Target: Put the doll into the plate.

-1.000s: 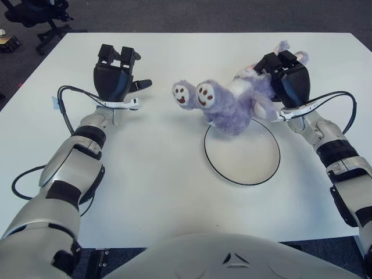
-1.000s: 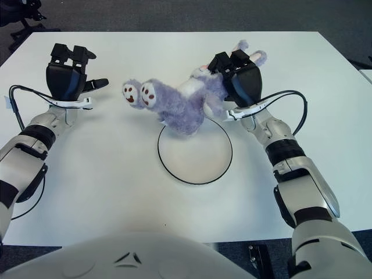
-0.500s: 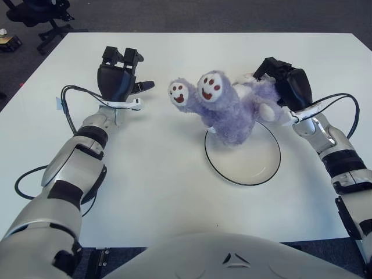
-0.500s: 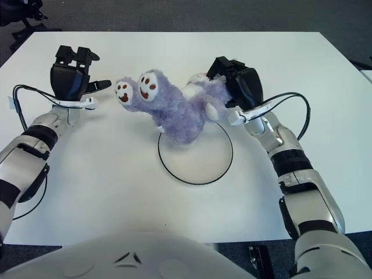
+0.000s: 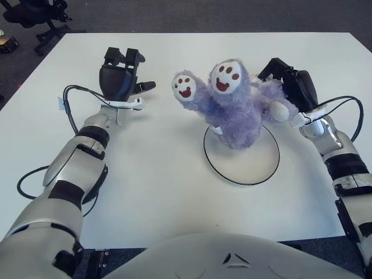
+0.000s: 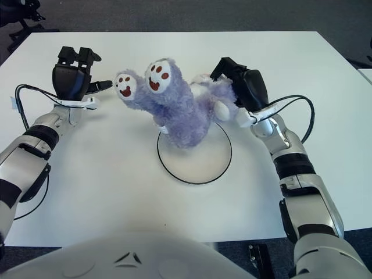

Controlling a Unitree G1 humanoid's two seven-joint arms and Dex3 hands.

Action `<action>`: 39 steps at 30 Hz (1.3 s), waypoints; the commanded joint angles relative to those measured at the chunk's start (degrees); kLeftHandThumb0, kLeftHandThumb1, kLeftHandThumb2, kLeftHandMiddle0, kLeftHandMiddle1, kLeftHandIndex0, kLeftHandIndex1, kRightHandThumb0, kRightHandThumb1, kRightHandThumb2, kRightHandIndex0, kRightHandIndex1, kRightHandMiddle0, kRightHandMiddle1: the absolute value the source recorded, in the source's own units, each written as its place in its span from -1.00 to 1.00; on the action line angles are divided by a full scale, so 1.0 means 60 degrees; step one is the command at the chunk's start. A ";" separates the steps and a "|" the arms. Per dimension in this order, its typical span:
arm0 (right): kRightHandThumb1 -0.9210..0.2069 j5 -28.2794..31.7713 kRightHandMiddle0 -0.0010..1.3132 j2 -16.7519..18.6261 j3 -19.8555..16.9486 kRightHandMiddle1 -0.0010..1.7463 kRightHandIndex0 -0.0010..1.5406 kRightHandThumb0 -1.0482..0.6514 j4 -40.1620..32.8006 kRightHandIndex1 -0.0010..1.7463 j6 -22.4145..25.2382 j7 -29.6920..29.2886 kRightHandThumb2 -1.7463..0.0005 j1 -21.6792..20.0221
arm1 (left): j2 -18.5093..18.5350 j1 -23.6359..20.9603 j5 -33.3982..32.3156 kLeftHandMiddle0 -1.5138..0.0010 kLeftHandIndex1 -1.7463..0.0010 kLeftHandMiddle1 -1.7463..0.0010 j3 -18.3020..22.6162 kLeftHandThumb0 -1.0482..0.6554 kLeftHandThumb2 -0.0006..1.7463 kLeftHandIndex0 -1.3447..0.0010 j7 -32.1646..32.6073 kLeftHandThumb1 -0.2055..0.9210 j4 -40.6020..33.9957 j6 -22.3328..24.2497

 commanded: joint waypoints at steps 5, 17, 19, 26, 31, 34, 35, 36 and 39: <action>-0.97 0.0193 0.20 -0.0070 -0.0333 1.00 0.25 0.15 0.0453 1.00 -0.1060 0.0204 0.87 -0.0283 | 0.0011 -0.0173 -0.0088 0.40 -0.81 -0.69 0.0079 0.22 -0.55 0.79 -0.0158 1.00 0.0119 -0.0058; -1.00 -0.0369 0.23 -0.0012 -0.0695 1.00 0.27 0.11 0.0547 1.00 -0.1577 -0.0039 0.88 -0.0136 | -0.0015 -0.0189 -0.0085 0.40 -0.83 -0.68 0.0089 0.22 -0.55 0.80 -0.0201 1.00 0.0142 -0.0089; -1.00 -0.0406 0.23 -0.0003 -0.0735 1.00 0.27 0.11 0.0538 1.00 -0.1607 -0.0043 0.88 -0.0106 | -0.0018 -0.0192 -0.0079 0.40 -0.83 -0.68 0.0084 0.22 -0.55 0.80 -0.0196 1.00 0.0144 -0.0092; -1.00 -0.0473 0.23 0.0032 -0.0823 1.00 0.28 0.07 0.0480 1.00 -0.1686 -0.0032 0.88 -0.0017 | -0.0016 -0.0209 -0.0042 0.40 -0.83 -0.67 0.0053 0.22 -0.55 0.80 -0.0161 1.00 0.0159 -0.0107; -1.00 -0.0460 0.04 0.0042 -0.0849 1.00 0.14 -0.02 0.0543 1.00 -0.1816 -0.0006 0.86 -0.0007 | -0.0012 -0.0216 -0.0017 0.39 -0.83 -0.67 0.0032 0.22 -0.55 0.80 -0.0135 1.00 0.0161 -0.0121; -0.98 -0.0327 -0.14 0.0007 -0.0823 0.81 0.02 -0.13 0.0700 1.00 -0.2001 0.0097 0.75 -0.0009 | -0.0015 -0.0215 -0.0010 0.39 -0.83 -0.66 0.0024 0.22 -0.55 0.80 -0.0129 1.00 0.0160 -0.0119; -0.97 -0.0316 -0.16 0.0005 -0.0824 0.78 0.00 -0.14 0.0725 1.00 -0.2029 0.0109 0.74 -0.0013 | -0.0016 -0.0215 -0.0009 0.39 -0.83 -0.66 0.0023 0.22 -0.55 0.80 -0.0128 1.00 0.0160 -0.0119; -0.97 -0.0319 -0.19 0.0008 -0.0831 0.74 -0.02 -0.16 0.0740 1.00 -0.2045 0.0113 0.72 -0.0019 | -0.0016 -0.0216 -0.0009 0.39 -0.83 -0.66 0.0023 0.22 -0.55 0.80 -0.0128 1.00 0.0161 -0.0119; -0.96 0.0050 -0.22 -0.0019 -0.0712 0.69 -0.04 -0.18 0.0973 1.00 -0.2260 0.0433 0.69 -0.0085 | -0.0007 -0.0211 -0.0004 0.39 -0.83 -0.66 0.0018 0.22 -0.55 0.80 -0.0123 1.00 0.0152 -0.0125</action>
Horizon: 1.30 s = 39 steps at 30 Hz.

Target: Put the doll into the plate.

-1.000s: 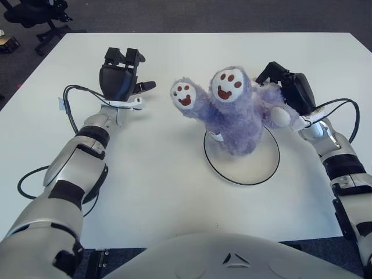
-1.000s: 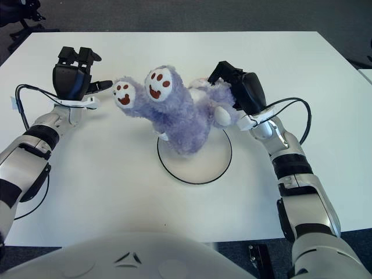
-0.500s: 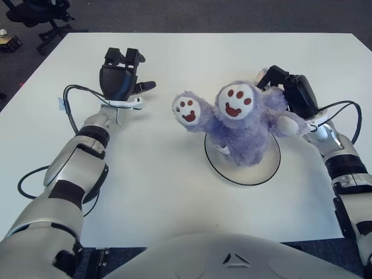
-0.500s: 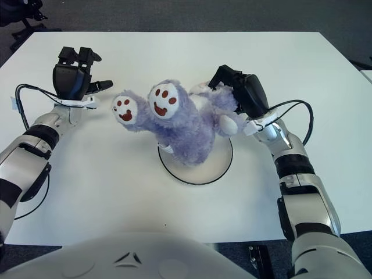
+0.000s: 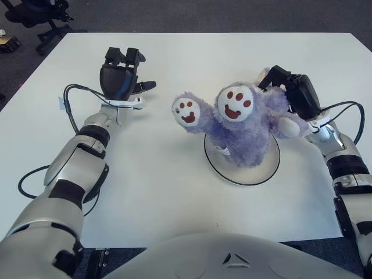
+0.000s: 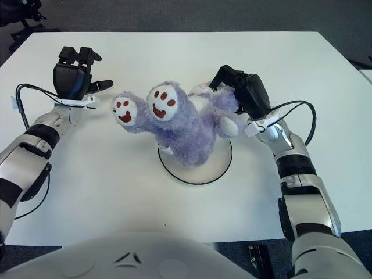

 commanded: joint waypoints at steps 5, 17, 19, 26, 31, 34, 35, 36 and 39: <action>-0.99 0.1363 -0.13 -0.0079 0.0167 0.55 -0.31 -0.20 0.0731 0.54 -0.0762 0.1171 0.80 -0.0236 | 0.0037 -0.0132 0.0008 0.39 -0.83 -0.67 -0.0011 0.22 -0.55 0.80 -0.0013 1.00 0.0032 -0.0053; -0.88 0.2012 -0.35 -0.0255 0.0073 0.14 -0.47 -0.33 0.1105 0.21 -0.1220 0.2312 0.93 -0.0396 | 0.0053 -0.0118 0.0020 0.39 -0.83 -0.67 -0.0023 0.22 -0.56 0.79 -0.0004 1.00 0.0042 -0.0077; -0.86 0.2164 -0.42 -0.0289 0.0069 0.02 -0.49 -0.37 0.1181 0.14 -0.1316 0.2535 0.96 -0.0419 | 0.0054 -0.0118 0.0021 0.39 -0.83 -0.67 -0.0024 0.22 -0.56 0.79 -0.0005 1.00 0.0045 -0.0076; -0.84 0.2645 -0.50 -0.0346 0.0030 -0.20 -0.51 -0.41 0.1344 -0.15 -0.1513 0.3221 1.00 -0.0463 | 0.0055 -0.0119 0.0026 0.40 -0.83 -0.67 -0.0025 0.22 -0.55 0.79 -0.0001 1.00 0.0055 -0.0082; -0.82 0.3185 -0.49 -0.0858 0.0295 -0.49 -0.49 -0.44 0.1476 -0.65 -0.1640 0.4147 1.00 -0.0516 | 0.0040 -0.0122 0.0025 0.40 -0.84 -0.66 -0.0025 0.22 -0.55 0.80 0.0009 1.00 0.0065 -0.0084; -0.82 0.3459 -0.45 -0.0909 0.0299 -0.67 -0.46 -0.45 0.1522 -0.88 -0.1673 0.4499 1.00 -0.0555 | 0.0040 -0.0121 0.0030 0.40 -0.84 -0.66 -0.0025 0.22 -0.55 0.80 0.0016 1.00 0.0066 -0.0087; -0.82 0.3575 -0.44 -0.0931 0.0300 -0.70 -0.46 -0.45 0.1546 -0.92 -0.1680 0.4623 1.00 -0.0581 | 0.0038 -0.0123 0.0033 0.40 -0.84 -0.66 -0.0026 0.22 -0.55 0.80 0.0021 1.00 0.0068 -0.0086; -0.81 0.3676 -0.43 -0.0943 0.0296 -0.72 -0.45 -0.45 0.1562 -0.93 -0.1683 0.4735 1.00 -0.0600 | 0.0038 -0.0124 0.0034 0.40 -0.84 -0.66 -0.0027 0.22 -0.55 0.81 0.0024 1.00 0.0070 -0.0087; -0.82 0.3966 -0.41 -0.0963 0.0274 -0.76 -0.44 -0.46 0.1584 -0.98 -0.1685 0.5059 1.00 -0.0635 | 0.0035 -0.0126 0.0043 0.40 -0.85 -0.66 -0.0034 0.22 -0.55 0.81 0.0044 1.00 0.0077 -0.0091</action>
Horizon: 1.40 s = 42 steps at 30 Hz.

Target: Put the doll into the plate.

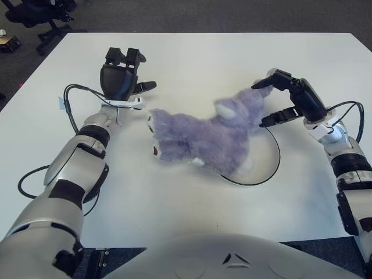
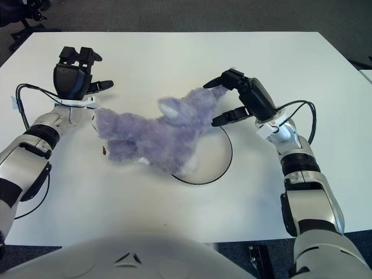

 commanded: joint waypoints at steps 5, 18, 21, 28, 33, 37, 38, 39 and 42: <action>-0.83 0.0718 -0.39 -0.0113 -0.0062 -0.78 -0.44 -0.47 0.0027 -0.99 -0.0098 0.0725 1.00 -0.0222 | 0.0016 -0.0119 0.0034 0.41 -0.86 -0.66 -0.0022 0.22 -0.54 0.81 0.0066 1.00 0.0053 -0.0008; -0.85 0.1091 -0.37 -0.0190 -0.0317 -0.84 -0.45 -0.49 -0.0213 -1.00 -0.0056 0.1353 0.99 -0.0184 | -0.0007 -0.0121 0.0068 0.41 -0.87 -0.66 -0.0038 0.23 -0.54 0.82 0.0095 1.00 0.0063 0.0031; -0.86 0.1018 -0.38 -0.0195 -0.0421 -0.86 -0.46 -0.49 -0.0242 -1.00 -0.0040 0.1385 0.99 -0.0185 | -0.0013 -0.0120 0.0071 0.41 -0.87 -0.66 -0.0041 0.23 -0.54 0.82 0.0098 1.00 0.0061 0.0036; -0.87 0.0943 -0.37 -0.0148 -0.0582 -0.88 -0.47 -0.49 -0.0282 -1.00 -0.0020 0.1464 0.99 -0.0172 | -0.0016 -0.0119 0.0069 0.41 -0.87 -0.66 -0.0046 0.23 -0.54 0.82 0.0098 1.00 0.0060 0.0038; -0.91 0.0000 -0.37 -0.0177 -0.1184 -0.90 -0.49 -0.52 -0.0108 -1.00 -0.0113 0.0929 0.99 -0.0262 | -0.0042 -0.0111 0.0088 0.42 -0.87 -0.66 -0.0066 0.23 -0.54 0.82 0.0122 1.00 0.0052 0.0063; -0.93 -0.0372 -0.37 -0.0168 -0.1353 -0.91 -0.50 -0.54 -0.0055 -1.00 -0.0054 0.0756 0.99 -0.0287 | -0.0047 -0.0112 0.0086 0.41 -0.87 -0.66 -0.0072 0.23 -0.54 0.81 0.0126 1.00 0.0056 0.0061; -0.94 -0.0445 -0.37 -0.0169 -0.1380 -0.91 -0.50 -0.54 -0.0044 -1.00 -0.0042 0.0715 0.99 -0.0293 | -0.0048 -0.0112 0.0086 0.41 -0.87 -0.66 -0.0073 0.23 -0.54 0.81 0.0128 1.00 0.0057 0.0061; -0.94 -0.0506 -0.37 -0.0167 -0.1401 -0.92 -0.50 -0.54 -0.0037 -1.00 -0.0037 0.0677 0.99 -0.0297 | -0.0048 -0.0112 0.0086 0.41 -0.87 -0.65 -0.0074 0.23 -0.54 0.81 0.0128 1.00 0.0058 0.0060; -0.94 -0.0640 -0.37 -0.0158 -0.1437 -0.92 -0.50 -0.54 -0.0025 -1.00 -0.0049 0.0577 0.99 -0.0304 | -0.0048 -0.0112 0.0085 0.41 -0.87 -0.65 -0.0075 0.23 -0.54 0.81 0.0129 1.00 0.0058 0.0061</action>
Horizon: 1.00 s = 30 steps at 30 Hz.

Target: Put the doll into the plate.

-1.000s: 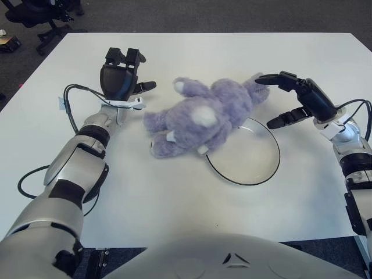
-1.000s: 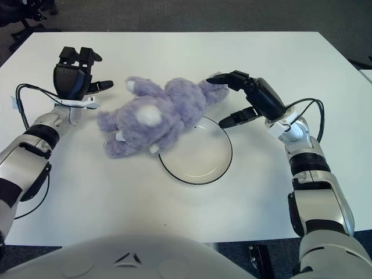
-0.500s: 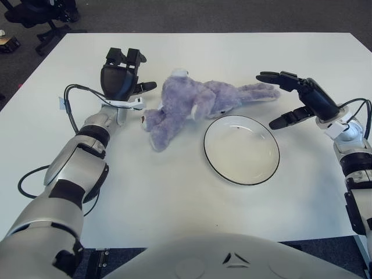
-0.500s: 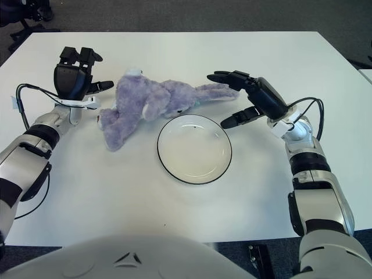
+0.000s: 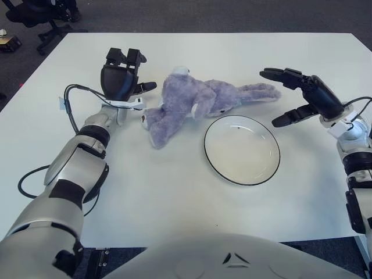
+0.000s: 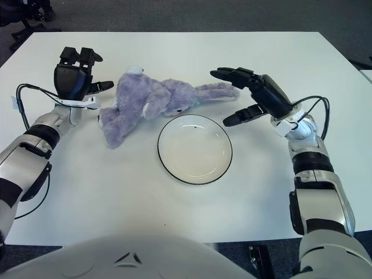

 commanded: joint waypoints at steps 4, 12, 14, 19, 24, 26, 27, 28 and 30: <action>-0.97 -0.0430 -0.37 -0.0102 0.0034 -0.93 -0.51 -0.55 0.0413 -1.00 0.0380 -0.0149 0.98 -0.0601 | -0.0063 -0.0117 0.0040 0.41 -0.87 -0.65 -0.0047 0.23 -0.55 0.81 0.0079 1.00 0.0060 0.0074; -1.00 -0.0772 -0.38 0.0021 0.0153 -0.94 -0.51 -0.54 0.0627 -1.00 0.0681 -0.0387 0.98 -0.0935 | -0.0083 -0.0119 0.0040 0.41 -0.86 -0.65 -0.0071 0.23 -0.55 0.80 0.0070 1.00 0.0060 0.0105; -1.00 -0.0795 -0.38 0.0013 0.0172 -0.94 -0.51 -0.54 0.0644 -1.00 0.0675 -0.0429 0.97 -0.0946 | -0.0083 -0.0119 0.0038 0.41 -0.86 -0.65 -0.0073 0.23 -0.55 0.80 0.0071 1.00 0.0061 0.0108; -1.00 -0.1585 -0.37 0.0758 0.0540 -0.95 -0.51 -0.52 0.0182 -1.00 0.1615 -0.0919 0.98 -0.1514 | -0.0111 -0.0090 0.0053 0.41 -0.86 -0.65 -0.0101 0.22 -0.55 0.80 0.0052 1.00 0.0040 0.0124; -1.00 -0.1914 -0.37 0.0833 0.0749 -0.95 -0.51 -0.50 -0.0127 -1.00 0.2168 -0.1149 0.98 -0.1606 | -0.0142 -0.0096 0.0054 0.42 -0.86 -0.65 -0.0114 0.22 -0.55 0.80 0.0042 1.00 0.0039 0.0143; -1.00 -0.1948 -0.37 0.0824 0.0775 -0.96 -0.51 -0.50 -0.0191 -1.00 0.2237 -0.1210 0.98 -0.1584 | -0.0145 -0.0098 0.0053 0.42 -0.86 -0.65 -0.0117 0.23 -0.55 0.80 0.0044 1.00 0.0041 0.0145; -1.00 -0.1958 -0.37 0.0821 0.0785 -0.96 -0.51 -0.50 -0.0218 -1.00 0.2265 -0.1231 0.99 -0.1575 | -0.0146 -0.0098 0.0052 0.42 -0.86 -0.65 -0.0119 0.22 -0.55 0.80 0.0045 1.00 0.0042 0.0146; -1.00 -0.1963 -0.37 0.0816 0.0797 -0.96 -0.51 -0.50 -0.0240 -1.00 0.2288 -0.1249 0.99 -0.1567 | -0.0146 -0.0099 0.0051 0.42 -0.86 -0.65 -0.0120 0.22 -0.55 0.80 0.0045 1.00 0.0043 0.0146; -1.00 -0.1971 -0.37 0.0805 0.0825 -0.96 -0.51 -0.49 -0.0272 -1.00 0.2321 -0.1288 0.99 -0.1557 | -0.0146 -0.0100 0.0048 0.42 -0.86 -0.65 -0.0125 0.22 -0.55 0.80 0.0047 1.00 0.0045 0.0147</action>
